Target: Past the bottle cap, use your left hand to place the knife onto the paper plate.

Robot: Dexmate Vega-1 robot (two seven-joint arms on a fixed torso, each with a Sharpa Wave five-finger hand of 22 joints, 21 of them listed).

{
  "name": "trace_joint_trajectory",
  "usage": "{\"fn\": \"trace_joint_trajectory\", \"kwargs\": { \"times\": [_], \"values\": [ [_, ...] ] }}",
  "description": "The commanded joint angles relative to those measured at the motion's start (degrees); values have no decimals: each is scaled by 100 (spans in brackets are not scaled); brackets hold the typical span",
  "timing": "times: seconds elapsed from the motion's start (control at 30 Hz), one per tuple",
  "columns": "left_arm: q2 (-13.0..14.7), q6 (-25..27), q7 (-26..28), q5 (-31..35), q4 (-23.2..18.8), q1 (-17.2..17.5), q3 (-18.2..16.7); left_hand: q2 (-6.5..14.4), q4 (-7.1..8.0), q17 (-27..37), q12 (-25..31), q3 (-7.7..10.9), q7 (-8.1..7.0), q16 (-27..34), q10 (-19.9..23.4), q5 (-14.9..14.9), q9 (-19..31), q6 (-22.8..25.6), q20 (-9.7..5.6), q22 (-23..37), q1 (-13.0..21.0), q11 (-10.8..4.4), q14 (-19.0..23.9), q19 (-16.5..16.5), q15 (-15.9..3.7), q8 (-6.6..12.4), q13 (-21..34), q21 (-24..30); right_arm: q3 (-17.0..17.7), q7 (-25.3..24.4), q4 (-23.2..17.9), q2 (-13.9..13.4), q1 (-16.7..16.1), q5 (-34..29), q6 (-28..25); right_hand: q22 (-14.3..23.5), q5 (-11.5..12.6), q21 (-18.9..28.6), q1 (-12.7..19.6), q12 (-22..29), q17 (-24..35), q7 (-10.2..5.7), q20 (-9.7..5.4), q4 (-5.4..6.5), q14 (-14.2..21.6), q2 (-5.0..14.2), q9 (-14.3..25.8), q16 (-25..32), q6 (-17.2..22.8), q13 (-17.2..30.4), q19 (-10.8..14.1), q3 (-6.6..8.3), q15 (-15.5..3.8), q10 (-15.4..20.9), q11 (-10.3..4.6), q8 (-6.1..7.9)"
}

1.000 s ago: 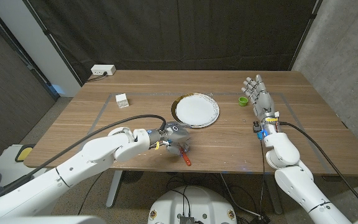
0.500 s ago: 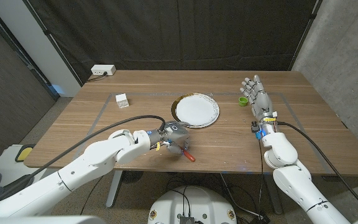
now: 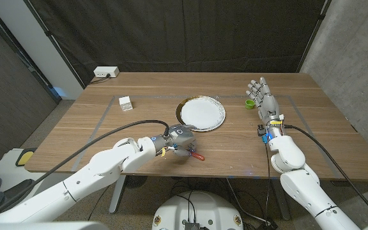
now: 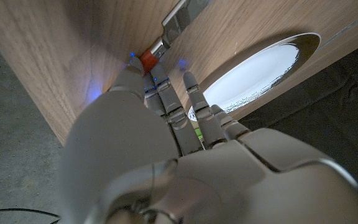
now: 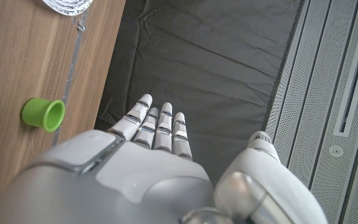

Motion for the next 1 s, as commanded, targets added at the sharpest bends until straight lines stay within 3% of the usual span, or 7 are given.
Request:
{"fn": "trace_joint_trajectory", "kwargs": {
  "times": [0.03, 0.1, 0.17, 0.27, 1.0],
  "values": [
    [-31, -45, 12, -31, 97, -116, 161, 249, 4, 63, 99, 78, 497, 84, 108, 31, 63, 454, -341, 11, 309, -128, 289, 16, -702, 37, 413, -30, 21, -54, -77, -10, -75, -24, -10, 24, 2, -40, -12, -13, 21, -2, 37, -14, 60, 48, 20, -8, 42, 28, 13, 11, 19, 29, -14, -14],
    [-44, -45, -63, -14, 100, -158, 192, 256, 5, 86, 137, 93, 539, 111, 62, 35, 111, 424, -338, 8, 331, -112, 443, 85, -712, 62, 523, -12, 17, -49, -82, -13, -80, -26, -7, 24, 3, -44, -13, -15, 21, -3, 42, -15, 59, 48, 20, -9, 44, 28, 8, 11, 18, 26, -11, -14],
    [-53, -27, -82, 14, 94, -176, 206, 237, 4, 105, 206, 108, 553, 113, 12, 36, 161, 410, -38, 10, 358, -36, 601, 280, -717, 110, 706, 39, 18, -64, -100, -7, -87, -13, -35, 24, 3, -47, -14, -16, 22, -3, 42, -15, 58, 49, 20, -9, 46, 29, 9, 10, 18, 24, -19, -13],
    [-42, 15, -112, 48, 44, -185, 192, 240, 1, 113, 241, 124, 557, 121, -1, 38, 174, 414, 4, 9, 380, -64, 699, 342, -720, 133, 793, 44, 13, -34, -74, -13, -80, -15, -1, 24, 3, -52, -15, -16, 22, -3, 43, -16, 54, 50, 20, -11, 46, 29, 7, 8, 19, 24, -23, -13],
    [183, 125, -589, -317, -307, -298, -200, 252, 8, 158, 348, 211, 531, 84, 1, 31, 164, 439, -186, 10, 443, -69, 870, 402, -777, 196, 1093, 2, -52, -33, 33, 79, 47, 6, 45, 26, 4, -74, -18, -17, 22, 0, 48, -23, 53, 59, 20, -12, 49, 29, 12, 3, 19, 28, -24, -14]
  ]
}}
